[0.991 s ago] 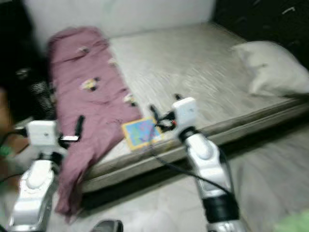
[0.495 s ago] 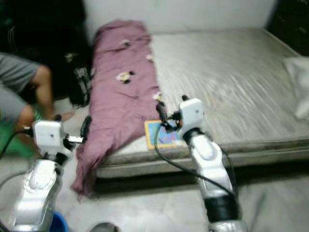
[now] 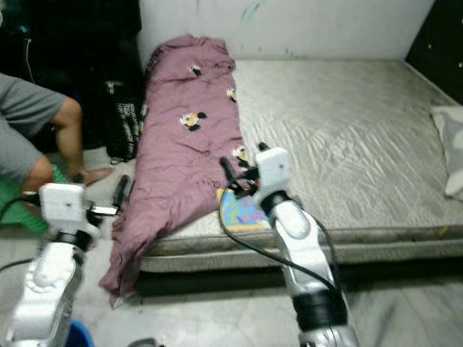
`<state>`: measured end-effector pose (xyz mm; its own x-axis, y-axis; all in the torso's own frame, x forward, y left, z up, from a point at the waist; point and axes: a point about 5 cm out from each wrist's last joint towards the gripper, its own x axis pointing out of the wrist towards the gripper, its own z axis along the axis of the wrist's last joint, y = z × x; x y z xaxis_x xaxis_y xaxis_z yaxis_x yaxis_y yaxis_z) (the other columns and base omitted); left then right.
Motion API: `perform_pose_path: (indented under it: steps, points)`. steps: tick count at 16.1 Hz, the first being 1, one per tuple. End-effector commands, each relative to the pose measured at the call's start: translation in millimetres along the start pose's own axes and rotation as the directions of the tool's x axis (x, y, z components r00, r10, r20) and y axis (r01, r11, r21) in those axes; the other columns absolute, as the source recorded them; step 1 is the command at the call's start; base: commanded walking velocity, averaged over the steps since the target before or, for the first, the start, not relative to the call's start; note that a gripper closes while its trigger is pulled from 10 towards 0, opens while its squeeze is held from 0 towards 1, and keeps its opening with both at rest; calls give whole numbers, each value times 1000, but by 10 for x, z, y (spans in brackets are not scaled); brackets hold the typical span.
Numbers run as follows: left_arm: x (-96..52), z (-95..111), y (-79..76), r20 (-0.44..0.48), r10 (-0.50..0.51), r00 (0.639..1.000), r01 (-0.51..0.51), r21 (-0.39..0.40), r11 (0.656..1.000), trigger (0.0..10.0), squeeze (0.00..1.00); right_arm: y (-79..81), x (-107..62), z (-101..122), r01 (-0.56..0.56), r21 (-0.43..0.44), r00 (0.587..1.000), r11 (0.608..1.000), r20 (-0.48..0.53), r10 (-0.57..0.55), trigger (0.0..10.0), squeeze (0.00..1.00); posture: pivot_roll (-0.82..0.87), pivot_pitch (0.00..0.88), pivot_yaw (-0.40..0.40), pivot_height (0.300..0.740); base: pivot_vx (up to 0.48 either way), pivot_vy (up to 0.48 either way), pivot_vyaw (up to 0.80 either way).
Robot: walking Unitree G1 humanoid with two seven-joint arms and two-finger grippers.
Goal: Clean up the room
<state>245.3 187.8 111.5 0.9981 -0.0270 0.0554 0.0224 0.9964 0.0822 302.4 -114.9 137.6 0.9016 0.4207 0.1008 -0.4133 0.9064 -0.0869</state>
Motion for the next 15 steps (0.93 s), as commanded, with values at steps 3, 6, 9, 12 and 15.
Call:
perform_pose_path:
  steps: [3,6,9,12,15]
  points:
    - [27,48,-60,24,-28,999,28,-7,1000,10000,0,-90,-23,-3,26,-16,1000,1000,-2,-26,10000,0,-53,0,-33,740,359,0,0]
    - [30,48,-58,26,-28,999,28,-6,1000,10000,0,-96,-15,1,27,-20,1000,999,1,-27,10000,0,-52,0,-34,740,361,0,0]
    - [30,48,-62,26,-29,999,29,-7,1000,10000,0,-102,-15,-2,31,-19,1000,999,4,-31,10000,0,-52,0,-34,740,359,0,0]
    - [53,37,-50,17,-1,1000,2,-12,1000,10000,0,-108,-14,-2,45,-21,999,999,9,-45,10000,0,-51,0,-36,740,0,0,0]
    - [66,44,-13,20,41,999,-41,8,999,10000,0,-75,-46,-29,35,-70,999,997,-7,-35,10000,0,-53,0,-41,740,0,0,267]
